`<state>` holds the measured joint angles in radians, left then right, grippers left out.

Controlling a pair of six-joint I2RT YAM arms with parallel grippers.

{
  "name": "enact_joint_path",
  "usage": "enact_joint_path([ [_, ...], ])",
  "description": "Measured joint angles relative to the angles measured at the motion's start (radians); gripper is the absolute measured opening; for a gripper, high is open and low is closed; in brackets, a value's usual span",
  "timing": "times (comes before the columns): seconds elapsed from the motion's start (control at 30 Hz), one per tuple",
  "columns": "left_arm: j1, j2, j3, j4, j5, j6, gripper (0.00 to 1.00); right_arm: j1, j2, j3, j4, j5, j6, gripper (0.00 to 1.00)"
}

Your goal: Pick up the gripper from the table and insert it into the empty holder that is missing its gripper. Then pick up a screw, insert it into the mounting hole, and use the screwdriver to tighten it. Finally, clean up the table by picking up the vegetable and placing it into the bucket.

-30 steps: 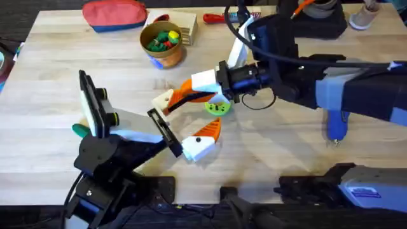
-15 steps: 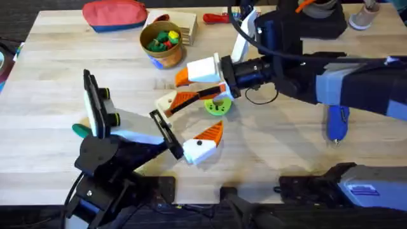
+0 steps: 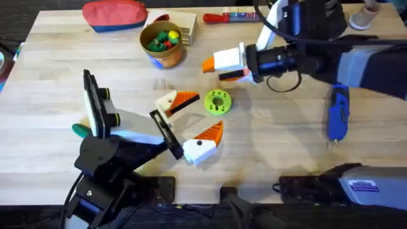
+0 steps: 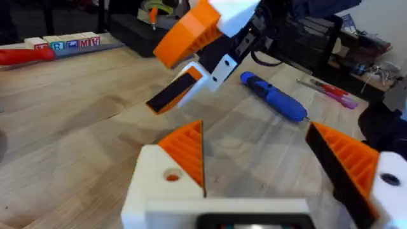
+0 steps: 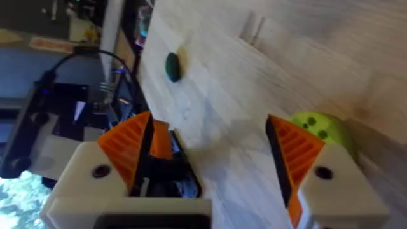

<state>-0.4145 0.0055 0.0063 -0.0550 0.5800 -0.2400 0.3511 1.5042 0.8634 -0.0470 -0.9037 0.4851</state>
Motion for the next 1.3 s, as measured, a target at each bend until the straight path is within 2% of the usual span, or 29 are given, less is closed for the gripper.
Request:
enact_joint_path([
  [0.17,0.000,0.000,0.000,0.000,0.000,0.000,0.988,-0.016,-0.049,0.065,-0.326,0.165,-0.275,0.993],
  [0.33,0.000,0.000,0.000,0.000,0.000,0.000,0.987,0.034,-0.094,0.089,-0.452,0.352,-0.506,0.993],
  [0.47,0.000,0.000,0.000,0.000,0.000,0.000,0.987,0.106,-0.086,0.089,-0.484,0.474,-0.621,0.971],
  [0.6,0.000,0.000,0.000,0.000,0.000,0.000,0.988,0.184,-0.060,0.089,-0.473,0.579,-0.674,0.902],
  [0.77,0.000,0.000,0.000,0.000,0.000,0.000,0.987,0.254,0.002,0.089,-0.448,0.649,-0.700,0.804],
  [0.9,0.000,0.000,0.000,0.000,0.000,0.000,0.988,0.299,0.036,0.089,-0.409,0.677,-0.706,0.621],
  [0.97,0.000,0.000,0.000,0.000,0.000,0.000,0.988,0.317,0.042,0.089,-0.394,0.683,-0.707,0.555],
  [1.3,0.000,0.000,0.000,0.000,0.000,0.000,0.988,0.351,0.054,0.089,-0.389,0.736,-0.711,0.377],
])
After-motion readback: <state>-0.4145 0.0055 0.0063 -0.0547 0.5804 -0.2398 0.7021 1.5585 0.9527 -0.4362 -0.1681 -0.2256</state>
